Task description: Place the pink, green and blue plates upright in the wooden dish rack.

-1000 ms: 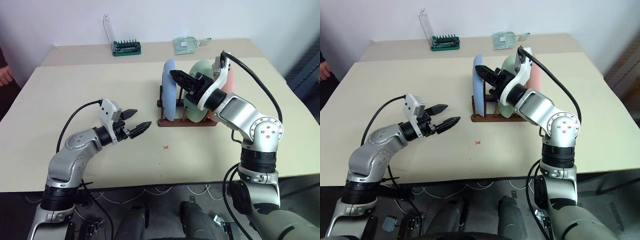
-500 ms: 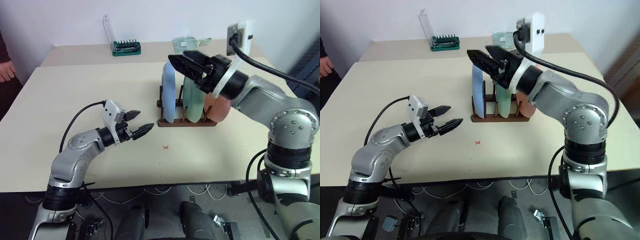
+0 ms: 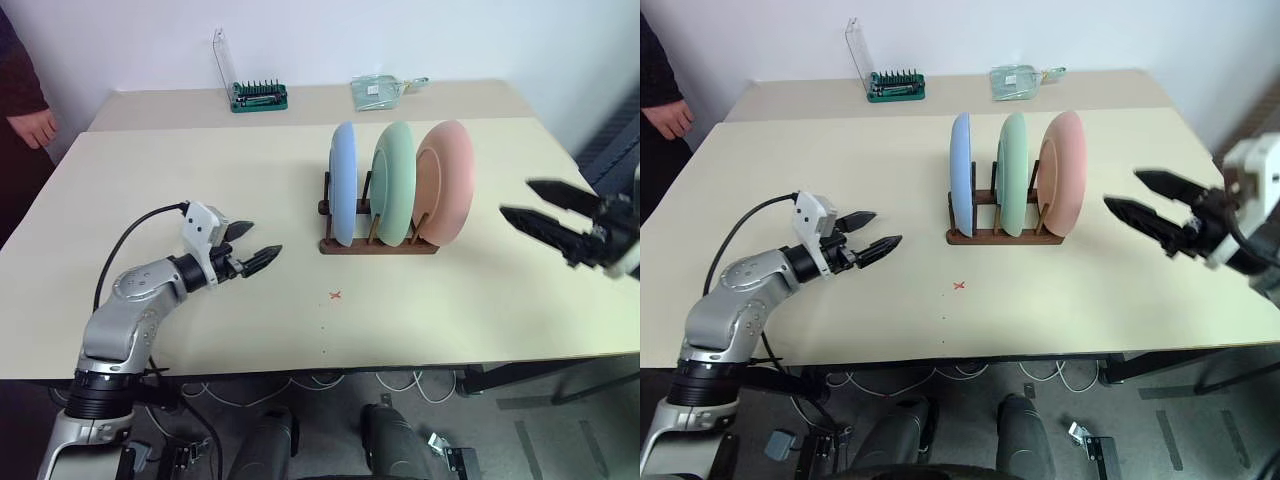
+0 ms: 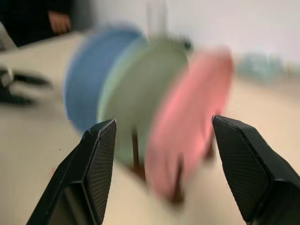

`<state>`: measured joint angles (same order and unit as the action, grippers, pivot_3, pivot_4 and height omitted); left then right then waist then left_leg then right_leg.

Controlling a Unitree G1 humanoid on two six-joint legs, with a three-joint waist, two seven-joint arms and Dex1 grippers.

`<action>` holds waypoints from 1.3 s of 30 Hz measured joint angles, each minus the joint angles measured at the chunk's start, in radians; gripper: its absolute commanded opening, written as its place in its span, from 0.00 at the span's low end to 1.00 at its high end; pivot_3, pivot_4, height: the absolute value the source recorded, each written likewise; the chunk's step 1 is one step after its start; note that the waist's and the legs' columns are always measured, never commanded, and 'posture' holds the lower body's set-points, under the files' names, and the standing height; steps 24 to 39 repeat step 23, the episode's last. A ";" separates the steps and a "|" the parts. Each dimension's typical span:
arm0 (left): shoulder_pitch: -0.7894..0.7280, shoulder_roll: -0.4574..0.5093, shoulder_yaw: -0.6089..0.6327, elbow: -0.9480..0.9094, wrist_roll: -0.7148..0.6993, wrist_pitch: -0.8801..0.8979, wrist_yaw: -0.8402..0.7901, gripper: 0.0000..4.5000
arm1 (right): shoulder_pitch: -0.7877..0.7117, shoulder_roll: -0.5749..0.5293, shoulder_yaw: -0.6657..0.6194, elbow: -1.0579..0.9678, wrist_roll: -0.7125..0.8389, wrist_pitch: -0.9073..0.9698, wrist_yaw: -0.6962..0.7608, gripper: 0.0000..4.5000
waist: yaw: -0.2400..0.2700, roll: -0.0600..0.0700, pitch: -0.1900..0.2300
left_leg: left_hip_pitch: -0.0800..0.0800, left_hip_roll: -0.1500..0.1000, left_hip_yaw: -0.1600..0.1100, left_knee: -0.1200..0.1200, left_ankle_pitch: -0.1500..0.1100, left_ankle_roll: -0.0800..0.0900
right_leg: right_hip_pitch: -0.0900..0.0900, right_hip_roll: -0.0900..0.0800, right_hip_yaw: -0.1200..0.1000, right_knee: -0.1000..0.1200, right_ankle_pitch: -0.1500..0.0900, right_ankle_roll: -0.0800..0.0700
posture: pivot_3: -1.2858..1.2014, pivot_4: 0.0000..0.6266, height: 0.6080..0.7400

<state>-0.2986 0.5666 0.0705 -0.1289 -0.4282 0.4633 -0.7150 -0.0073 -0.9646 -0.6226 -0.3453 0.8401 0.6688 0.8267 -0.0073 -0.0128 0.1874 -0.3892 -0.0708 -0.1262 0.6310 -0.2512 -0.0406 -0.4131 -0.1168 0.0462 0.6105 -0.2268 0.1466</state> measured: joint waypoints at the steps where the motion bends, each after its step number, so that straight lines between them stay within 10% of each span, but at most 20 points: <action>1: 0.005 0.009 0.001 0.019 0.013 -0.016 -0.002 0.92 | 0.043 0.000 0.004 0.007 -0.045 -0.020 0.014 0.73 | -0.003 0.000 0.000 | 0.000 0.000 0.000 0.000 0.000 0.000 | 0.000 0.000 0.000 0.000 0.000 0.000 | 0.52 0.24 1.00; 14: 0.061 -0.020 0.001 0.146 0.125 -0.168 0.044 0.92 | -0.007 0.155 0.282 0.376 -0.424 -0.311 -0.047 0.73 | -0.004 0.000 0.000 | 0.000 -0.001 0.000 0.000 0.000 0.000 | 0.000 -0.001 0.001 0.000 0.000 0.000 | 0.52 0.24 1.00; 39: 0.090 -0.030 0.006 0.059 0.110 -0.132 0.070 0.92 | -0.077 0.173 0.303 0.413 -0.405 -0.320 0.025 0.73 | -0.005 0.000 0.000 | 0.000 -0.001 -0.001 0.001 0.000 0.000 | 0.001 -0.001 0.000 0.000 0.000 0.000 | 0.52 0.24 1.00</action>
